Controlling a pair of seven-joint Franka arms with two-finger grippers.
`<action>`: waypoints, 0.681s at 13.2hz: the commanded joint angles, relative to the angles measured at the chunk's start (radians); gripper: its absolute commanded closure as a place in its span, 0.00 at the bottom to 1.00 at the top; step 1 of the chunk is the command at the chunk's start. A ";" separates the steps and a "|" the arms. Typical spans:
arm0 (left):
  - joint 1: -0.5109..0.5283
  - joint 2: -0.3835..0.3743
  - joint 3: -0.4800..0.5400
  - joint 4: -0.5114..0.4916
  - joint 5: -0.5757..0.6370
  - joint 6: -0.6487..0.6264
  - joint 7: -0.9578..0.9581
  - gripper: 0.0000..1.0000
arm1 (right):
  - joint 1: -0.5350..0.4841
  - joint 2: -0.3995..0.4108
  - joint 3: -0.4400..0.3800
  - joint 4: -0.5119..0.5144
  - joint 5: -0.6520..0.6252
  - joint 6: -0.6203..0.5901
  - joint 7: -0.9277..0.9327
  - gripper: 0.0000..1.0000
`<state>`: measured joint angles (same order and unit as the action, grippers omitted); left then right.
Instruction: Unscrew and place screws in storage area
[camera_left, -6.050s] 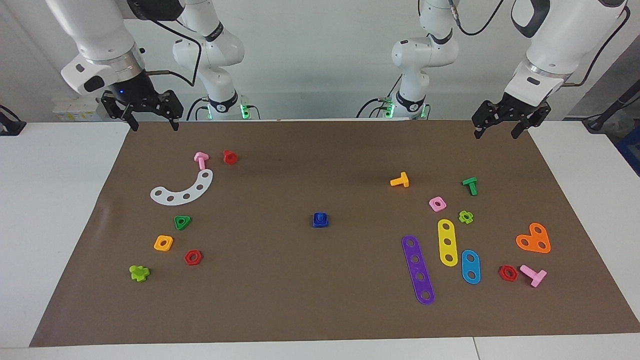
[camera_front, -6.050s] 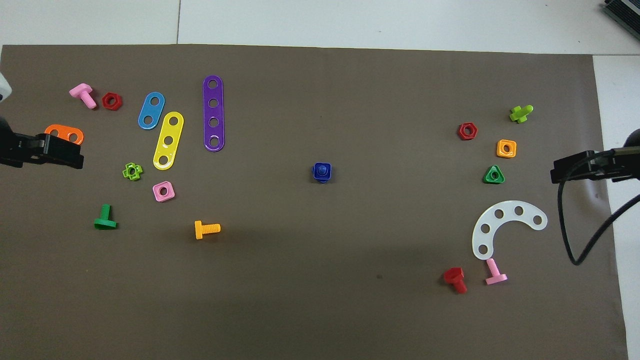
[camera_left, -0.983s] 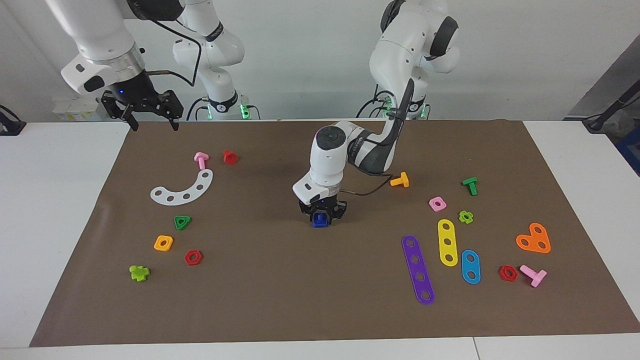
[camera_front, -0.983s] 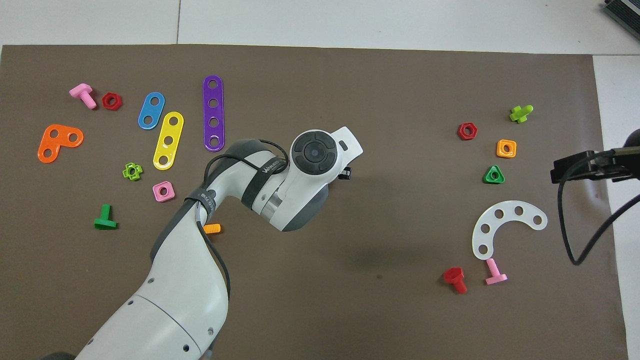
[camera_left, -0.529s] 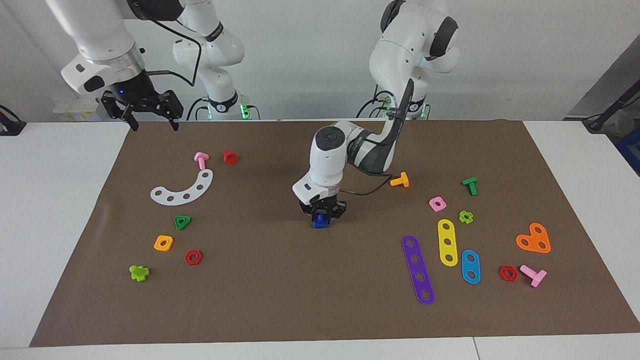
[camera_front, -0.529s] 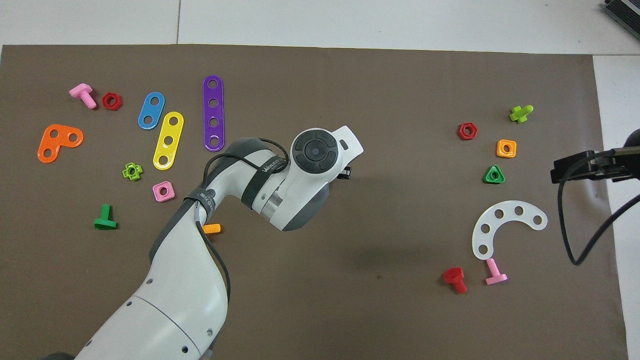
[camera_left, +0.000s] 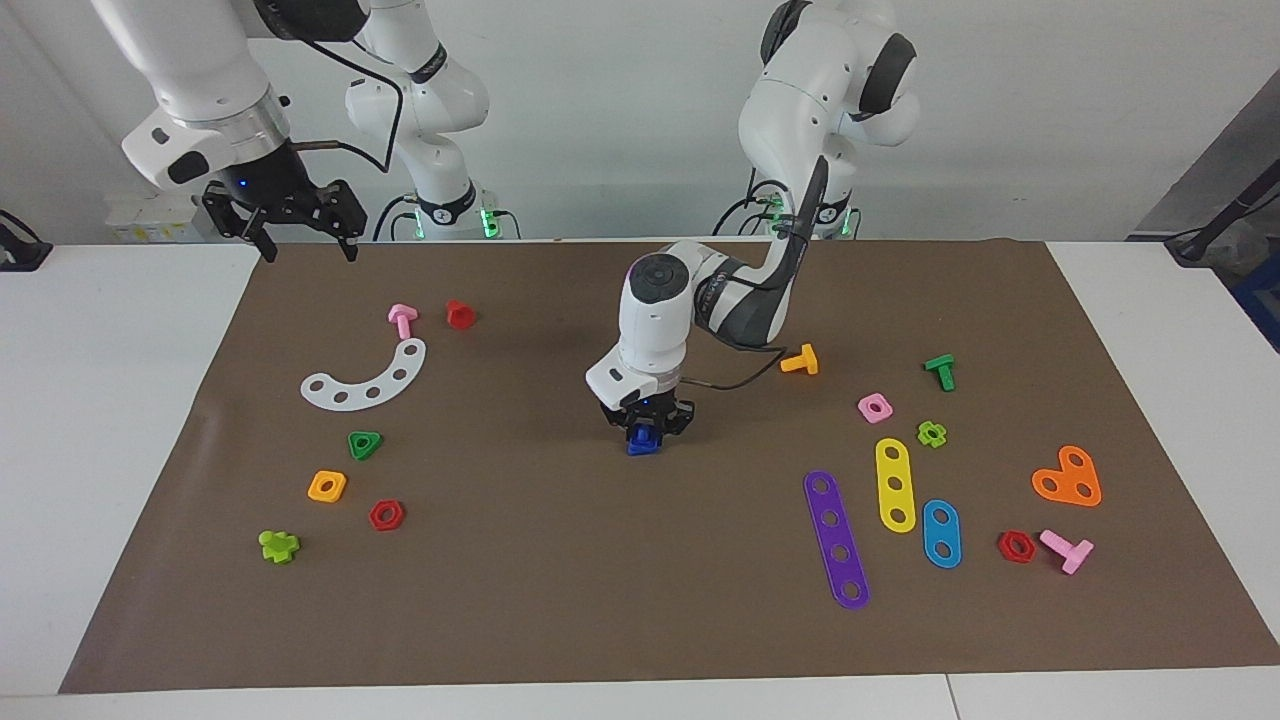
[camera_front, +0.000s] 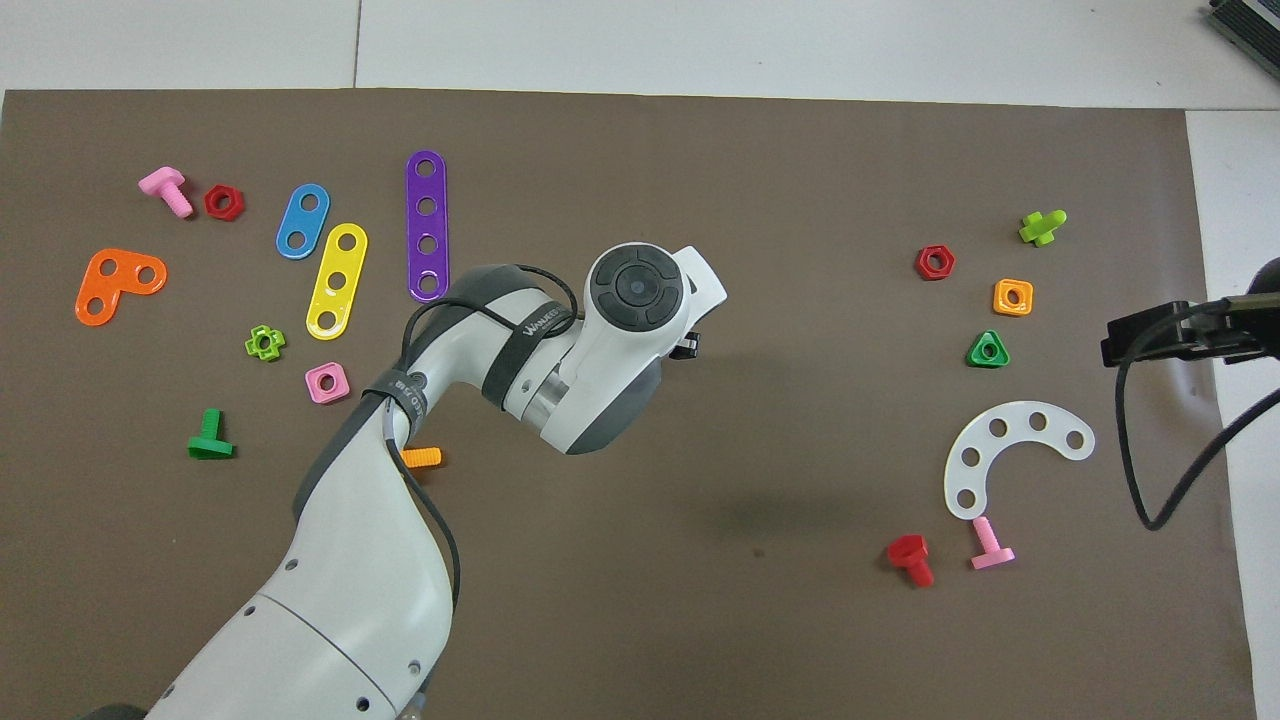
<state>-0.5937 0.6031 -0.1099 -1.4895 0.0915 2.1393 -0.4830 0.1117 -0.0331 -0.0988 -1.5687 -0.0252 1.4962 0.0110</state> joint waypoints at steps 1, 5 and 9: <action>-0.011 0.036 0.009 0.110 -0.001 -0.093 -0.008 0.61 | -0.011 -0.024 0.007 -0.024 0.013 0.009 -0.029 0.00; 0.005 0.044 0.010 0.195 -0.013 -0.191 -0.006 0.61 | -0.011 -0.024 0.007 -0.024 0.013 0.009 -0.029 0.00; 0.122 0.029 0.015 0.210 -0.009 -0.231 0.027 0.60 | -0.011 -0.024 0.007 -0.024 0.011 0.009 -0.029 0.00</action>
<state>-0.5303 0.6188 -0.0906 -1.3052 0.0897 1.9355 -0.4840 0.1117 -0.0332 -0.0988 -1.5687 -0.0252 1.4962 0.0110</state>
